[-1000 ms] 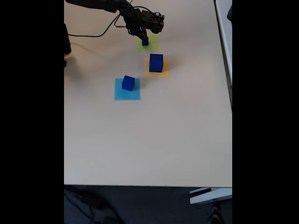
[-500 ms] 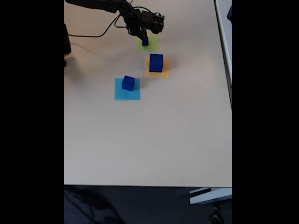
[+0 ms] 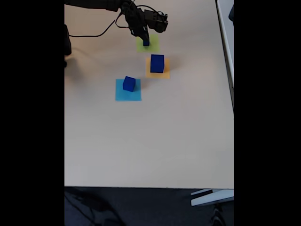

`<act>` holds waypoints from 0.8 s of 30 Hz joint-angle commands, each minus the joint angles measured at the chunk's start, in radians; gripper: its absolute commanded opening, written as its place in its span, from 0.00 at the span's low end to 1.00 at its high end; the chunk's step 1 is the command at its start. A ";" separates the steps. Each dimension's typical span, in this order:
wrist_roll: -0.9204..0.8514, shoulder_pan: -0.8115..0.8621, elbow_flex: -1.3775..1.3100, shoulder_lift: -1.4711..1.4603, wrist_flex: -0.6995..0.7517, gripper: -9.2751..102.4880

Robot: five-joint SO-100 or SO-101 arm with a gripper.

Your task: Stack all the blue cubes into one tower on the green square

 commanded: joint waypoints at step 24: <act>-0.354 0.258 -0.114 0.037 -0.077 0.10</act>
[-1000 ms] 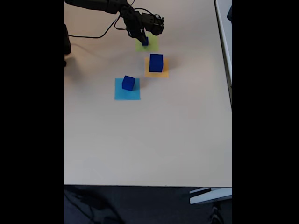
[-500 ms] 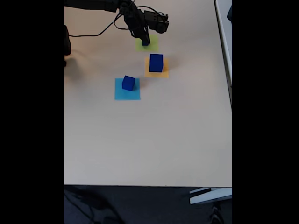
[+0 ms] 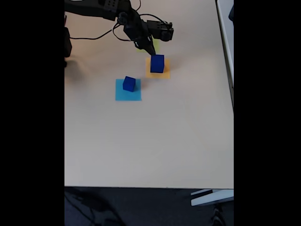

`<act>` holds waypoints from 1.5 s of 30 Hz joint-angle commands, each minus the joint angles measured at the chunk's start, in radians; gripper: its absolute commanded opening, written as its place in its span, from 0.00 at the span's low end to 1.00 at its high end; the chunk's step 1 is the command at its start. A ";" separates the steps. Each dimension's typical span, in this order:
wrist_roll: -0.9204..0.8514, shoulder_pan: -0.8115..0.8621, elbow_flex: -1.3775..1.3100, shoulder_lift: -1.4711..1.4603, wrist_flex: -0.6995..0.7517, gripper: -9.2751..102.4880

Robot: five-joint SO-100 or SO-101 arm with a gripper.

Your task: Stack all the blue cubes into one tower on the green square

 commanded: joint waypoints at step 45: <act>0.175 -0.035 -0.055 -0.124 -0.112 0.12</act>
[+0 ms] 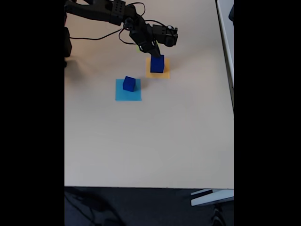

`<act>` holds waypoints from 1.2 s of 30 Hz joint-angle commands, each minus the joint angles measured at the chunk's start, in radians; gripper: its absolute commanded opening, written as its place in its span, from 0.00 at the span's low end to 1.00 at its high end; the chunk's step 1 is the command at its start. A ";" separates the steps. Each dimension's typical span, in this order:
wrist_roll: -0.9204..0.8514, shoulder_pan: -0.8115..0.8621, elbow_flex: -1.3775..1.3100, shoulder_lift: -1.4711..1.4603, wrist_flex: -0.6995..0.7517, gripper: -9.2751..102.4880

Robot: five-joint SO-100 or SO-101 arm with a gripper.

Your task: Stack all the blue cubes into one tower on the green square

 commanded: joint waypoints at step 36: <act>0.037 -0.029 0.009 0.035 -0.101 0.24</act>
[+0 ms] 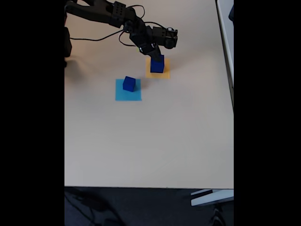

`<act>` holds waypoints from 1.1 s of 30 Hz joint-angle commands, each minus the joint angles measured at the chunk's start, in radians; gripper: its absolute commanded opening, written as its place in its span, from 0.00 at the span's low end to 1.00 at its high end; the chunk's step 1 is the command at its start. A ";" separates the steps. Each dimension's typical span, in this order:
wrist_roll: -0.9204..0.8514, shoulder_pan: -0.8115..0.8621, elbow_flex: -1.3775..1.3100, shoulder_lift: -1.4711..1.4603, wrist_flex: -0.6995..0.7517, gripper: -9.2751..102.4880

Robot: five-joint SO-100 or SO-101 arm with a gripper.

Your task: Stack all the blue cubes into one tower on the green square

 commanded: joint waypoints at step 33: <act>0.408 -0.359 -0.077 -0.086 -0.152 0.40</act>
